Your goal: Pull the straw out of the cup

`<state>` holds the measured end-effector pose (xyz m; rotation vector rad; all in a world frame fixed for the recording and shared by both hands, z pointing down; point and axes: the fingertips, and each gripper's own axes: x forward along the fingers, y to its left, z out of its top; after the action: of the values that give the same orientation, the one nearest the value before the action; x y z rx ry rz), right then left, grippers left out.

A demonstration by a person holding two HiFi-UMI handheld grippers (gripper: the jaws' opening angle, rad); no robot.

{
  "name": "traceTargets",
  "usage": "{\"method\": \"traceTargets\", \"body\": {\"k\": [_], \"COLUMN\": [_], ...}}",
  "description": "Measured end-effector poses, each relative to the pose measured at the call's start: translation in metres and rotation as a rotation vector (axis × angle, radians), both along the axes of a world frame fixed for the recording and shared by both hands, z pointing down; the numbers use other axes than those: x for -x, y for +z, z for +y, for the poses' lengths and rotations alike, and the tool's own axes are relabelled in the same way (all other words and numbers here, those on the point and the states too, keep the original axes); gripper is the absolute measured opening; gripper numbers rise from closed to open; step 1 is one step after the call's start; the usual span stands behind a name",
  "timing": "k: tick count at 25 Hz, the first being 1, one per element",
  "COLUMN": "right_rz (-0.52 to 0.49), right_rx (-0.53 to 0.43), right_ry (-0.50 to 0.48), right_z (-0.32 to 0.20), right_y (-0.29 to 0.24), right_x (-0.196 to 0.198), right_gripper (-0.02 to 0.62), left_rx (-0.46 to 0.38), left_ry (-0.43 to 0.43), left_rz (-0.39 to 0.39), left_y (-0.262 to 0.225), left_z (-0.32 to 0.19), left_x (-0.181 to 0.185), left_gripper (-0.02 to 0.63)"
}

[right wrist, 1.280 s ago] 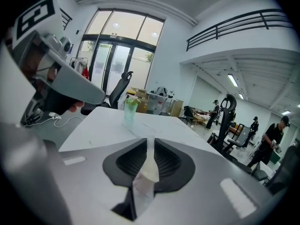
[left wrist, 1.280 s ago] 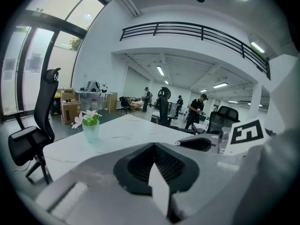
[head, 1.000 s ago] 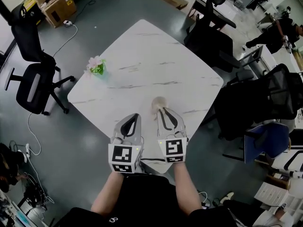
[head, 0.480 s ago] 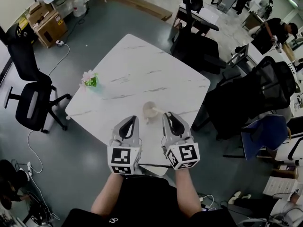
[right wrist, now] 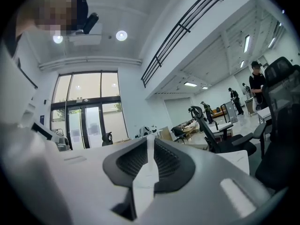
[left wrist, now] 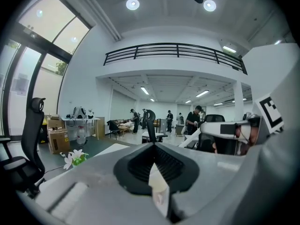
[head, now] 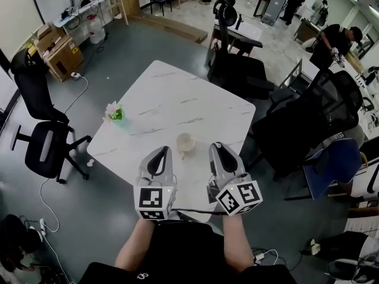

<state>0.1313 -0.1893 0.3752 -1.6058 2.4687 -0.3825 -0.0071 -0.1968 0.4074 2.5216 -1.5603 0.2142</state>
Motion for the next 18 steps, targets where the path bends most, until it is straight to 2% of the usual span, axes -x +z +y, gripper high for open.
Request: {"method": "traceTargets", "body": {"k": [18], "right_rz": [0.008], "right_rx": [-0.006], "right_ry": [-0.01], "right_z": [0.019], "right_y": [-0.001], "right_x": [-0.005], "right_gripper": [0.048], "left_rx": [-0.027], "left_ry": [0.009], "left_rz": [-0.025], "left_y": [-0.009], "left_z": [0.019], "left_x": [-0.008], "left_gripper": [0.0]}}
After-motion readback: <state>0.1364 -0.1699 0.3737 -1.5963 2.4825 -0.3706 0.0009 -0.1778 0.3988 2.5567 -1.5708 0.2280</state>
